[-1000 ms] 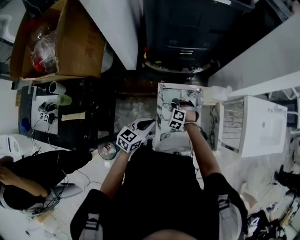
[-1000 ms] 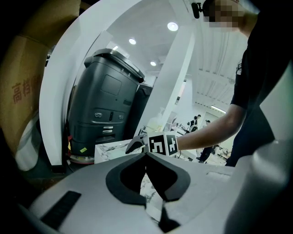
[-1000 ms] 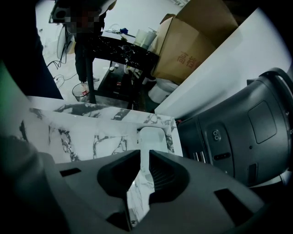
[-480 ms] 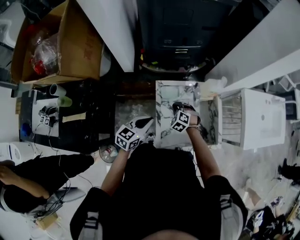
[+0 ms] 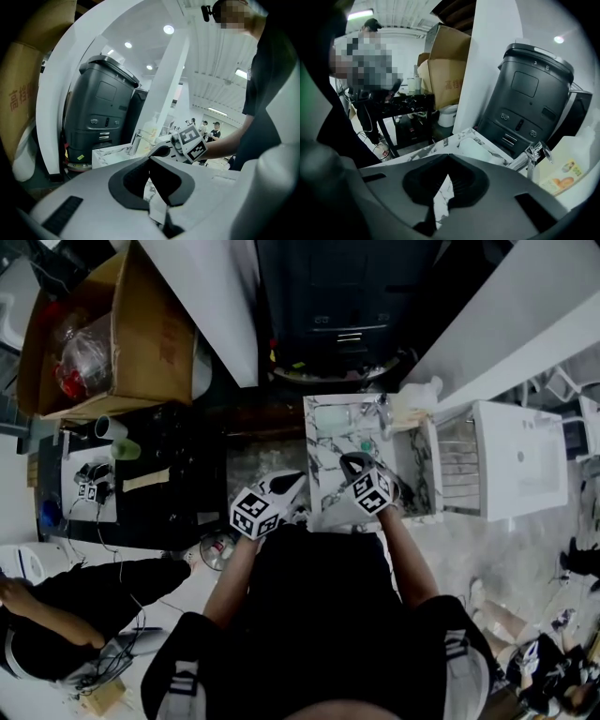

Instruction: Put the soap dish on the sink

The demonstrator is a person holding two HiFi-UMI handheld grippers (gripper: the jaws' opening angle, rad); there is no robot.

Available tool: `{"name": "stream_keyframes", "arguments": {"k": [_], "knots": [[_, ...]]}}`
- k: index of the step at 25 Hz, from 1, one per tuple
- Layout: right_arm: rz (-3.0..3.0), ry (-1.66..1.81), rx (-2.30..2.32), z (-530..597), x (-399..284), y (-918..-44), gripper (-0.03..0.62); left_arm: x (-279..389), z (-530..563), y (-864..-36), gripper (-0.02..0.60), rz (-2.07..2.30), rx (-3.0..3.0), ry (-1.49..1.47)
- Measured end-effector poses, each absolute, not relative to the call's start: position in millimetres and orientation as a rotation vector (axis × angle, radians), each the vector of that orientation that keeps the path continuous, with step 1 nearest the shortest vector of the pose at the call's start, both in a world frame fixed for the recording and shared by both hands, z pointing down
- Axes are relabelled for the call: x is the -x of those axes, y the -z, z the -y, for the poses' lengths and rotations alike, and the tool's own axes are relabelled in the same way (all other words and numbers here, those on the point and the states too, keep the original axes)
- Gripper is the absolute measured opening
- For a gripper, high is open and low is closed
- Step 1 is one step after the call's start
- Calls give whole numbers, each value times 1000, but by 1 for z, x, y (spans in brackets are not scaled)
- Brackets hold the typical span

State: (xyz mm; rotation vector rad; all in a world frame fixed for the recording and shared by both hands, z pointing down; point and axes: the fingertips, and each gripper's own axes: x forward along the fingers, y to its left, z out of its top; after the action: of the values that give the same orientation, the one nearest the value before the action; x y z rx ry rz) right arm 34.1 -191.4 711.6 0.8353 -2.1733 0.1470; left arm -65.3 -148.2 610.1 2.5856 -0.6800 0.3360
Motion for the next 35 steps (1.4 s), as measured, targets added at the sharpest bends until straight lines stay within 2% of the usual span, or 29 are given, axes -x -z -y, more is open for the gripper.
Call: {"name": "stream_keyframes", "arguments": {"k": [10,35], "knots": [[2267,-227,-900,153,-22,-694,-5,69,135,-616,0,602,-2603,-344],[2214,-237,-1071,142,-23,-685,-6,83,128,-619,0,460,-2660,-383]]}}
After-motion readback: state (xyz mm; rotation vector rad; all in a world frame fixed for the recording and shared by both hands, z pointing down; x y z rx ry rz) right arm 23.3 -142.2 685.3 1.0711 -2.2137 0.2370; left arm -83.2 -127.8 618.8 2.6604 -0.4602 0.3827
